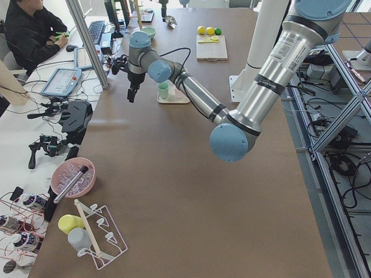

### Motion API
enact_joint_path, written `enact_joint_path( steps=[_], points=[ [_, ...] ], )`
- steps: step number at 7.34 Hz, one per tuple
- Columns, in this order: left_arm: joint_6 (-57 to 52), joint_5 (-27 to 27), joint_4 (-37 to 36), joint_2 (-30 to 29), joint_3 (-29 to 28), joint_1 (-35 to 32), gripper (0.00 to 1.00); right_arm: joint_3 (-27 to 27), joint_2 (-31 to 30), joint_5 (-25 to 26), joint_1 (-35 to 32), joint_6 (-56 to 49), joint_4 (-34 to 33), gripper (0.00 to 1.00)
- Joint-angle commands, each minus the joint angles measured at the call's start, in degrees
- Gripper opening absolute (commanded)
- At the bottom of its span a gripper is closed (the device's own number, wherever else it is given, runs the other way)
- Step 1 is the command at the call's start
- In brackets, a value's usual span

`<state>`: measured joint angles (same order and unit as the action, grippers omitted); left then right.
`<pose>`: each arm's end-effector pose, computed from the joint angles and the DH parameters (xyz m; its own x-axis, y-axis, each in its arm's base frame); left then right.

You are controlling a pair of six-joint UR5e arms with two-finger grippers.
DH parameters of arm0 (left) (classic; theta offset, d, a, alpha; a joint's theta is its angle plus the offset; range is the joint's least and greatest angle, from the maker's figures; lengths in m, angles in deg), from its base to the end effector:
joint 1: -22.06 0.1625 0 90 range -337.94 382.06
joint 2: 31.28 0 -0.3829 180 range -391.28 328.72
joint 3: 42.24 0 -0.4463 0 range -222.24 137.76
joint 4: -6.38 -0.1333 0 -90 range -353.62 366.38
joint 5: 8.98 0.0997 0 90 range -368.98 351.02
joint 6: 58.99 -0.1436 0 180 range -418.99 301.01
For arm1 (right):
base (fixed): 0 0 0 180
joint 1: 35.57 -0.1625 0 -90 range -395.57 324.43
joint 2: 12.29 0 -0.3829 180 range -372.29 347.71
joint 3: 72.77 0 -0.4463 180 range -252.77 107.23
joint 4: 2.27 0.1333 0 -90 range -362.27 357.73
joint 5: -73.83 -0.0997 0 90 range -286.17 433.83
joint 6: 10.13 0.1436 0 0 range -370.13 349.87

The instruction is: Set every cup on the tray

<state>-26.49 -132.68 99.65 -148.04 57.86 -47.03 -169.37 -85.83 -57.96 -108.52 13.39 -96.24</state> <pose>0.1936 -0.6569 0.2638 0.6944 0.1484 -0.7041 0.1188 0.9414 0.3157 -0.1542 -0.6309 0.4235 0.7056 -0.0310 0.7080 -0.0049 0.9988 0.0486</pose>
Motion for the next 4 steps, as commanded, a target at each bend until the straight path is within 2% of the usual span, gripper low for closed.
enact_joint_path(
  steps=[1, 2, 4],
  points=[
    [-7.80, -3.03, 0.24, 8.80, -0.17, -9.98, 0.98, 1.41, -7.47, -0.22, -7.61, -12.06, -0.25, 1.00],
    [-7.98, -2.86, 0.24, 10.14, -1.74, -10.97, 0.98, 2.64, -9.85, -0.40, -10.00, -14.53, 0.19, 1.00],
    [-9.72, -2.69, 0.33, 18.21, -3.94, -14.21, 0.98, 5.53, -13.19, -0.14, -13.78, -21.73, 0.28, 1.00]
  ],
)
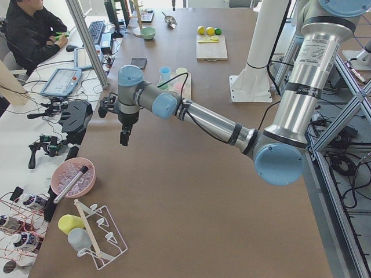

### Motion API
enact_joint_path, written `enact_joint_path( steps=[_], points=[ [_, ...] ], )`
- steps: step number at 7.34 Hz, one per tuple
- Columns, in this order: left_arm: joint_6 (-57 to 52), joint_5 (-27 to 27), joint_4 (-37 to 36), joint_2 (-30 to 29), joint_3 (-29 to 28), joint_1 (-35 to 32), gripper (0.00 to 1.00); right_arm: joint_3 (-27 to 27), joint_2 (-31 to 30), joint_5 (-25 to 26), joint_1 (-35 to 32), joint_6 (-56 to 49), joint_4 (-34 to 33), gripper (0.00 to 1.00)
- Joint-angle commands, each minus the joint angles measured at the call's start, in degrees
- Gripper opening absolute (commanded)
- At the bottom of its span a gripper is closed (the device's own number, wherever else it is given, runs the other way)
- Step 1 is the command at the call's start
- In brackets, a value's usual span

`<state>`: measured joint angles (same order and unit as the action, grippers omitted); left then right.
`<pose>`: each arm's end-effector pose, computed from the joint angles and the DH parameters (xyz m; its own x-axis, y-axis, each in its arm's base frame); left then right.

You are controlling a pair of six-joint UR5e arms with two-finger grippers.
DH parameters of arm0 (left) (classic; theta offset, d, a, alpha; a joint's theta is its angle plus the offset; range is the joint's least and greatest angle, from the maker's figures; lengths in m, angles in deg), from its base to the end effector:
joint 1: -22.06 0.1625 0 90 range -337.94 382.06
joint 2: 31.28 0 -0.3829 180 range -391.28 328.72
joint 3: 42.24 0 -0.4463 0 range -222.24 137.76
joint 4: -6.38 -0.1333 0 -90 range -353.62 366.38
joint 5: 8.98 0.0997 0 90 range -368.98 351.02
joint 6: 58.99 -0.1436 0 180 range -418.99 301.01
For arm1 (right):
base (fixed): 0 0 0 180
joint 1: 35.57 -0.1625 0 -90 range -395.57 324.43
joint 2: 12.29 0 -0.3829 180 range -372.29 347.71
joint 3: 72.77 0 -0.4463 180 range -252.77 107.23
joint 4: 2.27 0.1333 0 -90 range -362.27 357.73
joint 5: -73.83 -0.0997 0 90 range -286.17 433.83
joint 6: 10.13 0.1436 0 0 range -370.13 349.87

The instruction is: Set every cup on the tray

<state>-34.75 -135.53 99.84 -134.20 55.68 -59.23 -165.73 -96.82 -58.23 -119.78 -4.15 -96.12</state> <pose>0.0498 -0.6409 0.4410 0.7469 -0.0381 -0.6639 0.1849 0.9709 0.1524 -0.0222 -0.5866 0.5765 0.7397 -0.0241 0.6725 0.0236 0.9997 0.0098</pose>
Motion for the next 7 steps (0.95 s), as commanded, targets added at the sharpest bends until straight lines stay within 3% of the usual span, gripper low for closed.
enact_joint_path(
  steps=[1, 4, 7],
  points=[
    [-8.61, -0.27, -0.38, 5.52, -2.64, -6.56, 0.98, 2.60, -3.61, 0.22, -4.02, -7.35, 0.16, 1.00],
    [-17.55, -8.95, -0.03, 12.63, -3.53, -11.69, 0.98, 2.52, -5.91, -0.04, -6.85, -7.73, 0.24, 1.00],
    [-17.83, -9.06, -0.21, 14.15, -3.27, -11.88, 0.98, 2.26, -5.82, -0.31, -6.85, -7.30, 0.24, 1.00]
  ],
)
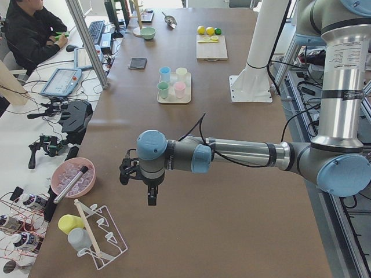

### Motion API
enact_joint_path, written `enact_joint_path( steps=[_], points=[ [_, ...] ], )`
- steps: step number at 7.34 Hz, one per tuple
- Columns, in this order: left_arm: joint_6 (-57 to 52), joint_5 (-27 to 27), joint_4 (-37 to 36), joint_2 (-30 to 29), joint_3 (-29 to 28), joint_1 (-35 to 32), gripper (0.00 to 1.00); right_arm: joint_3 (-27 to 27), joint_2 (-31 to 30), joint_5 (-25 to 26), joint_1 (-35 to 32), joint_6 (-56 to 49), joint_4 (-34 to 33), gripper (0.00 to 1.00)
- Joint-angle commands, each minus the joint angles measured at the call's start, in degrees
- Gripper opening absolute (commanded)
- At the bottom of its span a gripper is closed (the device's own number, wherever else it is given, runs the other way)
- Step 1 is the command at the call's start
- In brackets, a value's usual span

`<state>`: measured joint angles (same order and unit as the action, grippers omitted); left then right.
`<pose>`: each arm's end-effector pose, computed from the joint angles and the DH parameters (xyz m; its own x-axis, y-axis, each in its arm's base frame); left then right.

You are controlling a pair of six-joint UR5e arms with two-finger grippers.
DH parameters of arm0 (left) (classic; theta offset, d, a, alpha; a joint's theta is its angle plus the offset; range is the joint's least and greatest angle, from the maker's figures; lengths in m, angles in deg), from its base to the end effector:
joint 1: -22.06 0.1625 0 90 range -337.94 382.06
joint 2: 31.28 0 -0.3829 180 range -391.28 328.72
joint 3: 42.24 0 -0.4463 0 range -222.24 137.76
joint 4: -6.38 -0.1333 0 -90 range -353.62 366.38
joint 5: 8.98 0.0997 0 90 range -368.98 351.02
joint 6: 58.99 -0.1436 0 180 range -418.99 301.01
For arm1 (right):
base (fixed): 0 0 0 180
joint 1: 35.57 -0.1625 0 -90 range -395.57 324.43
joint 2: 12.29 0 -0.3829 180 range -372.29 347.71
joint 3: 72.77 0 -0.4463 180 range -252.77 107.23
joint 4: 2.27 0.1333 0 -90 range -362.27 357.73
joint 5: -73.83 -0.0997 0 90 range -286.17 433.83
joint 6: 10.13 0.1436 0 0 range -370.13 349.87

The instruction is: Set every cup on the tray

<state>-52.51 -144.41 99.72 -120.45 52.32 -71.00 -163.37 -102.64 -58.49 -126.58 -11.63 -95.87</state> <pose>-0.0604 -0.5487 0.6041 0.6950 -0.0621 -0.7164 0.1323 0.9903 0.0425 0.0461 -0.5366 0.6553 0.7388 0.0262 0.6734 0.0017 0.9992 -0.0408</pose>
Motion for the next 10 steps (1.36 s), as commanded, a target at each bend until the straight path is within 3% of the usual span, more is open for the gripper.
enact_joint_path(
  steps=[1, 10],
  points=[
    [-0.07, -0.18, -0.27, 0.39, 0.09, -0.20, 0.98, -0.45, 0.01, -0.56, -0.05, 0.36, 0.00, 1.00],
    [-0.07, -0.01, -0.18, 0.31, -0.08, -0.64, 0.98, -1.33, 1.32, -0.83, -0.75, 0.80, 0.00, 1.00]
  ],
)
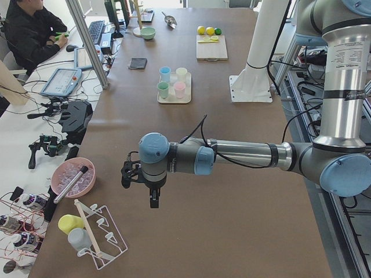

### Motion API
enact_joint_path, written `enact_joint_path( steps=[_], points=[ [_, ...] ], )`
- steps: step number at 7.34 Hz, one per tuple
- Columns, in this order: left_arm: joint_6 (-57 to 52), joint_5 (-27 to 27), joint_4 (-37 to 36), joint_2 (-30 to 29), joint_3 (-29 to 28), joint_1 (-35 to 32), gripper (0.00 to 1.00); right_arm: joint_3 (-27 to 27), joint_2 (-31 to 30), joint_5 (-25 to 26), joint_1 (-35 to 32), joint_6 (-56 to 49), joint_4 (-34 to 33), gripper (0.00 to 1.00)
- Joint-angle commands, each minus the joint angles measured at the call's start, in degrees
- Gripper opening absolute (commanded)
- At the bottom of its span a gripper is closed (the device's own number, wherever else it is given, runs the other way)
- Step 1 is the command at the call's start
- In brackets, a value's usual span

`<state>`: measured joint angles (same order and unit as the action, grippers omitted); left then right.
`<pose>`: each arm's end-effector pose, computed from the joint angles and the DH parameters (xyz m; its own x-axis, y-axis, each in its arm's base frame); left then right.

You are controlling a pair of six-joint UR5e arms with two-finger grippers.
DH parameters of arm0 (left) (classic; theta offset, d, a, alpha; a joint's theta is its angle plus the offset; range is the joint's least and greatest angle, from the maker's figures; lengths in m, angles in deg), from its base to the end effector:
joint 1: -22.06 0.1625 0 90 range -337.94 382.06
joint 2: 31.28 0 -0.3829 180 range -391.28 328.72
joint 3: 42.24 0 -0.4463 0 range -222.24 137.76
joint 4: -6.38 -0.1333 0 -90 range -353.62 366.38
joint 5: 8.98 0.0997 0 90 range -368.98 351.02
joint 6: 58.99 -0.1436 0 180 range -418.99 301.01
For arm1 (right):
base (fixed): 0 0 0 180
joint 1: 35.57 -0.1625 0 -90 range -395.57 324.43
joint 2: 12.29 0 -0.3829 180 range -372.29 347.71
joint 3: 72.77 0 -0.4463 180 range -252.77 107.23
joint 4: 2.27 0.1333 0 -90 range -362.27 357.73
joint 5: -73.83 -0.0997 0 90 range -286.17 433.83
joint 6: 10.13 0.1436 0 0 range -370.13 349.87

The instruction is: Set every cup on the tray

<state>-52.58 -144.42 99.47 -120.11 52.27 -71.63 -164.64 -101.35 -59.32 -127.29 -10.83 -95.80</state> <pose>-0.0662 -0.5449 0.6083 0.6938 -0.0765 -0.7161 0.1423 0.9893 0.0322 0.0516 -0.5491 0.6295 0.7293 0.0183 0.6840 -0.0211 0.9998 -0.0042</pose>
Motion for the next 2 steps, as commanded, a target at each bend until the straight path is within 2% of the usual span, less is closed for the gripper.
enact_joint_path(
  steps=[1, 2],
  points=[
    [0.00, 0.00, 0.07, -0.03, 0.06, 0.00, 0.98, -0.06, 0.03, 0.00, -0.13, 0.00, -0.07, 1.00],
    [0.00, 0.00, 0.07, 0.06, 0.06, 0.00, 0.98, -0.06, -0.06, 0.00, -0.04, 0.00, 0.02, 1.00]
  ],
)
